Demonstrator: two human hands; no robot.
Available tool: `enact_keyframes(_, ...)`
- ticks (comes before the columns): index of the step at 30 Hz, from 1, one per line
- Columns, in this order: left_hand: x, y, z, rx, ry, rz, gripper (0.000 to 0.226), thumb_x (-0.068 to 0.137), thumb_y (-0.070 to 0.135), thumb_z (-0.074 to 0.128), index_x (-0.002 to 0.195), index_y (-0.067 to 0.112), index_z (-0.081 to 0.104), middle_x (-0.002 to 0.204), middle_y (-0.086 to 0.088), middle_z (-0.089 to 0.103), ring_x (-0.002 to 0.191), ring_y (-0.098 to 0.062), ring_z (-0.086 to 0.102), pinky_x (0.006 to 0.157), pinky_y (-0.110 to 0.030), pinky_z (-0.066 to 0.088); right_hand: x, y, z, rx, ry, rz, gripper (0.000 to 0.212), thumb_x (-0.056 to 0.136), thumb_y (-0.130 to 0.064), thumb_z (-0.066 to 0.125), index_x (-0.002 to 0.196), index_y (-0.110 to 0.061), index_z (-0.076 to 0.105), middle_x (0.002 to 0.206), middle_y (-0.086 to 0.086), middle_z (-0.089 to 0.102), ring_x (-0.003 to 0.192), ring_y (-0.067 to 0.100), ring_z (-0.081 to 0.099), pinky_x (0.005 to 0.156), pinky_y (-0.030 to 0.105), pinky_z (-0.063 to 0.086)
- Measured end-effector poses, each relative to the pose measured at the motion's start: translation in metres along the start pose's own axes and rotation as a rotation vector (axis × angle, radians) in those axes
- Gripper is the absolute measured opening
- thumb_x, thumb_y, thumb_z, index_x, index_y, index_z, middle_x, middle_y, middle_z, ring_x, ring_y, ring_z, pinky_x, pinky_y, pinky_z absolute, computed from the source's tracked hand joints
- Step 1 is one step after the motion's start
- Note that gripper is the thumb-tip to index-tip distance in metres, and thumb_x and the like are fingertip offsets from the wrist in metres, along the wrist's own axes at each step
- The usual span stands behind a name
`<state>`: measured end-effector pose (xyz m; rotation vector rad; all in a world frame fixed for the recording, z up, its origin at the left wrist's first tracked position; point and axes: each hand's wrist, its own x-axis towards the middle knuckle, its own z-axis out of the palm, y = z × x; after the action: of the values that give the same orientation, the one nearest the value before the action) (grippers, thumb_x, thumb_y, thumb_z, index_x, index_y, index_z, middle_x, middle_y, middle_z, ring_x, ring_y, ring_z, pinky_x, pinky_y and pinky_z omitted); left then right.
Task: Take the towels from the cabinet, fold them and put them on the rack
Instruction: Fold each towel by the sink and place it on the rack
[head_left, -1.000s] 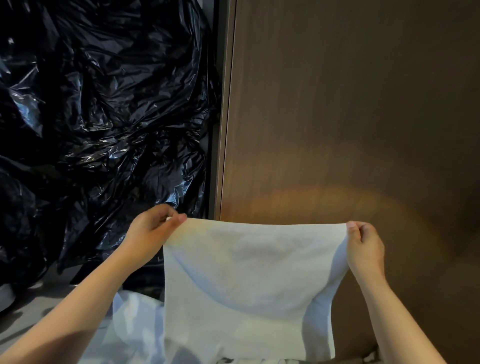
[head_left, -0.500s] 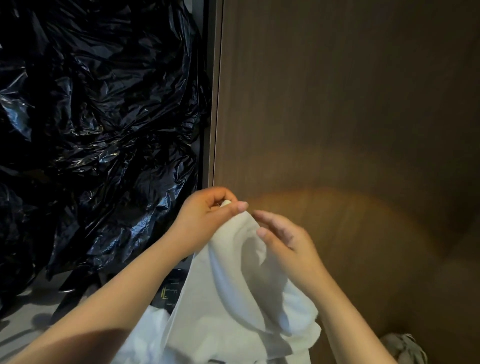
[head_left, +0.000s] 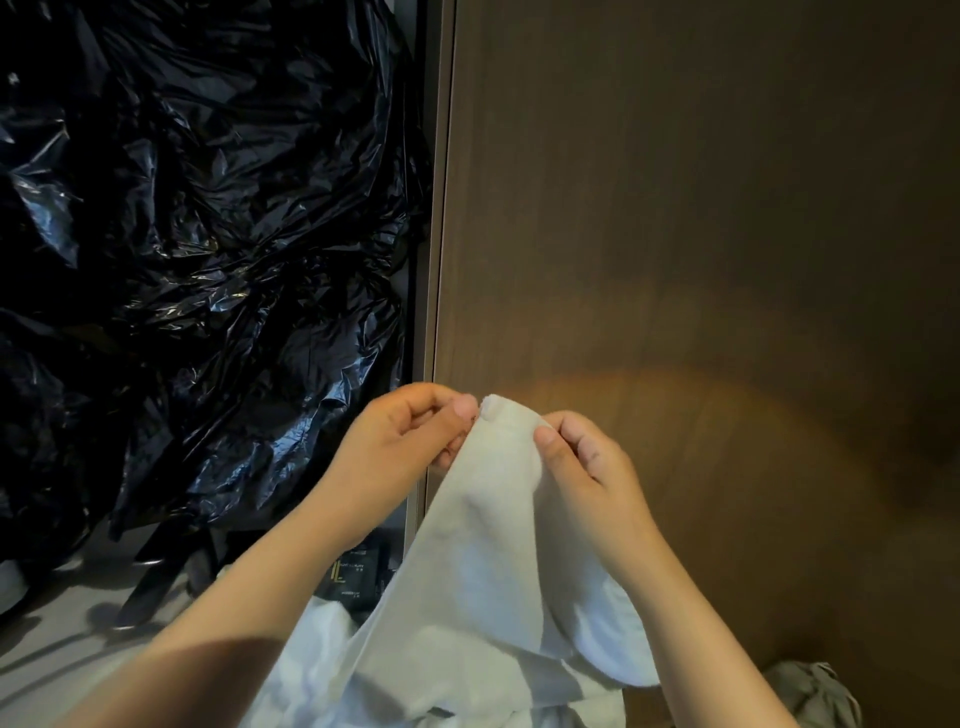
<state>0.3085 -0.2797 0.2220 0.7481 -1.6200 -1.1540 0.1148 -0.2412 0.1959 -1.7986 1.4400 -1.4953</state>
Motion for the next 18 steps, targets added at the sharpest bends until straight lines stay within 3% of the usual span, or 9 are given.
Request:
enact_keyframes(2,-0.008,-0.004,-0.002,0.079,0.011,0.003,0.037,0.074,0.046,0.067,0.096,0.017,0.066,0.073,0.000,0.069,0.068,-0.007,0.062,0.068,-0.019,0.052,0.003,-0.003,-0.002,0.020,0.056,-0.002,0.023,0.101,-0.025,0.051,0.081,-0.026,0.061,0.069,-0.007,0.055,0.066,0.005,0.049,0.061,0.020,0.039)
enact_keyframes(5,-0.020,-0.018,-0.003,0.153,0.014,-0.001,0.026,0.073,0.033,0.078,0.092,0.026,0.062,0.076,0.000,0.072,0.070,-0.017,0.065,0.067,-0.026,0.055,0.005,-0.009,-0.010,0.024,0.065,-0.002,0.022,0.101,-0.022,0.051,0.082,-0.025,0.063,0.069,-0.008,0.058,0.066,0.007,0.051,0.062,0.022,0.041)
enact_keyframes(10,-0.018,-0.028,0.002,0.079,0.142,0.034,0.020,0.078,0.013,0.079,0.082,0.027,0.066,0.072,-0.005,0.069,0.063,-0.014,0.060,0.061,-0.026,0.049,0.008,-0.027,-0.017,0.001,-0.183,-0.005,0.022,0.101,-0.018,0.051,0.114,-0.023,0.068,0.107,-0.012,0.071,0.102,0.006,0.064,0.087,0.024,0.051)
enact_keyframes(13,-0.012,-0.025,0.006,0.071,0.179,0.079,0.020,0.080,0.009,0.077,0.084,0.024,0.065,0.077,-0.012,0.069,0.071,-0.029,0.064,0.070,-0.041,0.054,0.008,-0.038,-0.021,0.020,-0.292,-0.001,0.025,0.099,-0.026,0.052,0.119,-0.023,0.067,0.112,-0.010,0.070,0.107,0.009,0.063,0.091,0.026,0.052)
enact_keyframes(14,-0.010,-0.024,0.006,0.055,0.197,0.092,0.020,0.081,0.007,0.076,0.083,0.024,0.064,0.076,-0.013,0.069,0.069,-0.027,0.063,0.070,-0.042,0.053,0.008,-0.041,-0.023,0.039,-0.324,0.001,0.028,0.097,-0.032,0.052,0.119,-0.023,0.067,0.110,-0.009,0.070,0.106,0.010,0.064,0.089,0.025,0.052)
enact_keyframes(18,-0.006,-0.022,0.004,0.058,0.211,0.130,0.017,0.081,0.008,0.075,0.082,0.022,0.065,0.072,-0.007,0.067,0.063,-0.010,0.059,0.061,-0.019,0.049,0.004,-0.045,-0.026,0.069,-0.280,-0.014,0.029,0.090,-0.039,0.056,0.105,-0.019,0.071,0.094,-0.004,0.071,0.088,0.009,0.066,0.075,0.016,0.051)
